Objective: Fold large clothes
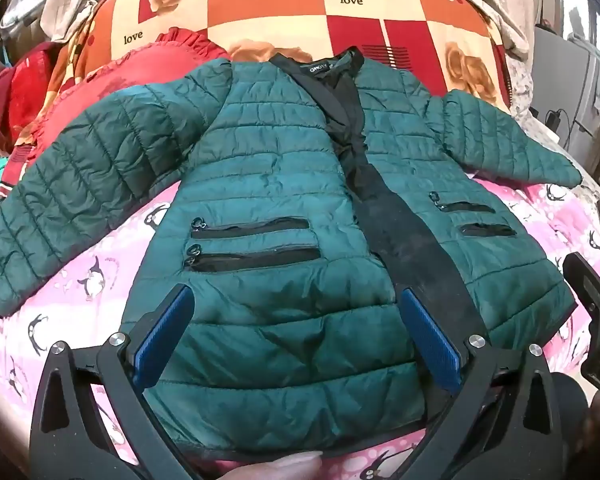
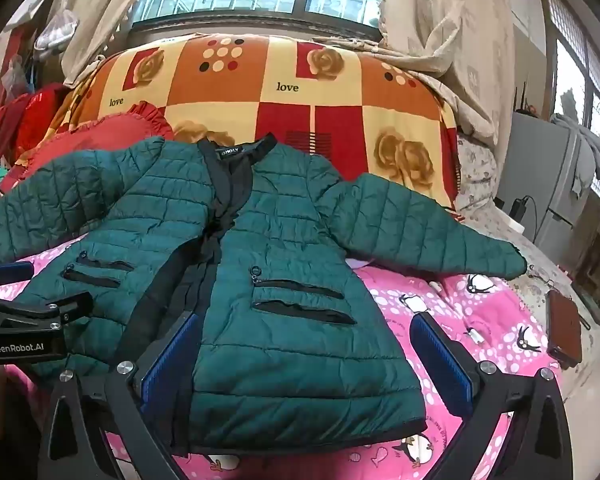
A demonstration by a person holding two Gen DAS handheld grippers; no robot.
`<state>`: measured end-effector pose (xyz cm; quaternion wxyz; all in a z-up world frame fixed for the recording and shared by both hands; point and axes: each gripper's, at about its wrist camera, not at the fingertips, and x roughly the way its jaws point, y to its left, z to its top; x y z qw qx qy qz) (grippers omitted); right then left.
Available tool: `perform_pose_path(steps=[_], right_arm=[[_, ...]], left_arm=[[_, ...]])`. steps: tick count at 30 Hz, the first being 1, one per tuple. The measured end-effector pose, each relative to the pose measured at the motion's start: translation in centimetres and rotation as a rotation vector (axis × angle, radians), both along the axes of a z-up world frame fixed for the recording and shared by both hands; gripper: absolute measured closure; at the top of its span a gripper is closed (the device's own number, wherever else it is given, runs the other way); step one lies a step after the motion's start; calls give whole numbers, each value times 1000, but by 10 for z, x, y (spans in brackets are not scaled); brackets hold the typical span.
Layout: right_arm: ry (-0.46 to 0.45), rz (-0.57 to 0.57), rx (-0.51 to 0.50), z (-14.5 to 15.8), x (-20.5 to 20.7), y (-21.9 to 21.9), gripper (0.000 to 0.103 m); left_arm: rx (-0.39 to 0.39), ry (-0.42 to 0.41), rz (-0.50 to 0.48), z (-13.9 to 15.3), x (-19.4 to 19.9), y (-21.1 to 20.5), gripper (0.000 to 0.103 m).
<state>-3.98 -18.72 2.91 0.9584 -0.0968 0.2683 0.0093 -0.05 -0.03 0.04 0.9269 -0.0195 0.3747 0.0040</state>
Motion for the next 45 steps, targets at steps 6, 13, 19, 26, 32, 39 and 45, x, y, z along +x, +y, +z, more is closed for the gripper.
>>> perform_pose_path(steps=[6,13,19,26,32,39,45], right_arm=[[5,3,16,-4,3,0,0],[75,10,81,-7,16,-10,0],[66,7,99,-7,12,-16,0],[68,9,115,-7,11,-19,0],[68,6,110,-6,11,-20,0],[67,6,101,-6,10,-19,0],[69,8,105,-6,10,-20,0]], left_arm=[[-1,9,5,2,0,-2,0],[56,-95,54,61,-17,4,0],[-124,-91,146,75,-5,22,0],[27,-54,169,22,0,-1,1],[-47,-145,122,27,-16,15,1],[-29,-148,118,25,-18,12,1],[-46,-137,112,21,-14,11,1]])
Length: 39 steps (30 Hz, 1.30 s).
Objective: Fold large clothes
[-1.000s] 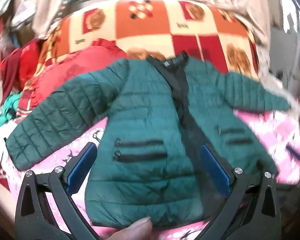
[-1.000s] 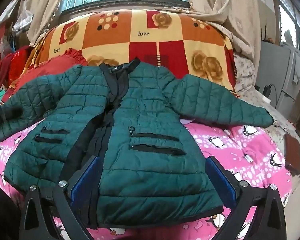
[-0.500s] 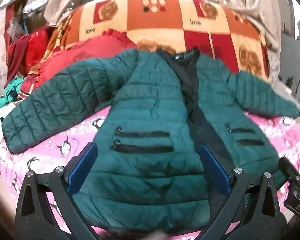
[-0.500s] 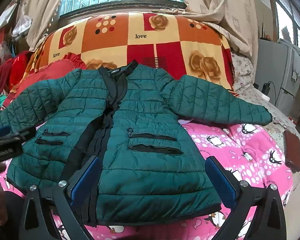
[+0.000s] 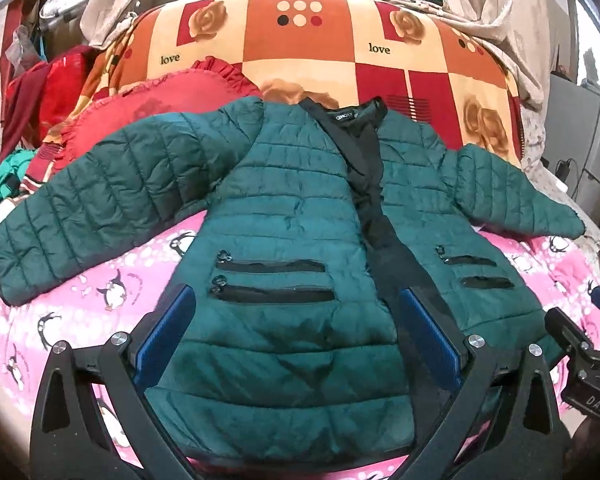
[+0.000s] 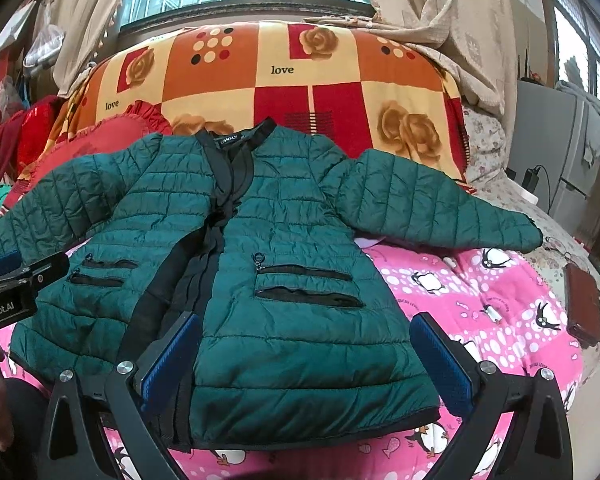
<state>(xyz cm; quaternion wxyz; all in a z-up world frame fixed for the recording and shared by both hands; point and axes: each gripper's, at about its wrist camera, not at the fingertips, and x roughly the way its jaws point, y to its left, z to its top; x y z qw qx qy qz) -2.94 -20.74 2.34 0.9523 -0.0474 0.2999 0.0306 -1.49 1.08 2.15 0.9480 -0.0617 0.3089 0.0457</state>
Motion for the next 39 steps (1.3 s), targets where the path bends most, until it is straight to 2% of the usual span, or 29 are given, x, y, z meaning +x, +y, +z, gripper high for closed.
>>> perform_pose_path(steps=[3,6,8,11,18,25,33,39], right_arm=[[3,1,-1,-1,1,0,0],[3,-2,-5,-1,1,0,0],[10,0,-7,-2,2,0,0],[10,-1,-14,-2,1,0,0],[13,1,-38,0,2,5,0],[14,0,-38,0,2,5,0],[14,0,-37,0,2,4,0],[14,0,-38,0,2,4,0]], left_arm=[[15,4,-1,-2,3,-3,1],[-4,8,-4,-2,6,-2,1],[6,16,12,-3,7,-2,1],[27,-13,13,1,1,-2,1],[54,1,18,-1,0,-1,1],[48,16,28,-3,2,3,1],[88,17,23,-4,1,-3,1],[81,18,28,-4,0,-3,1]])
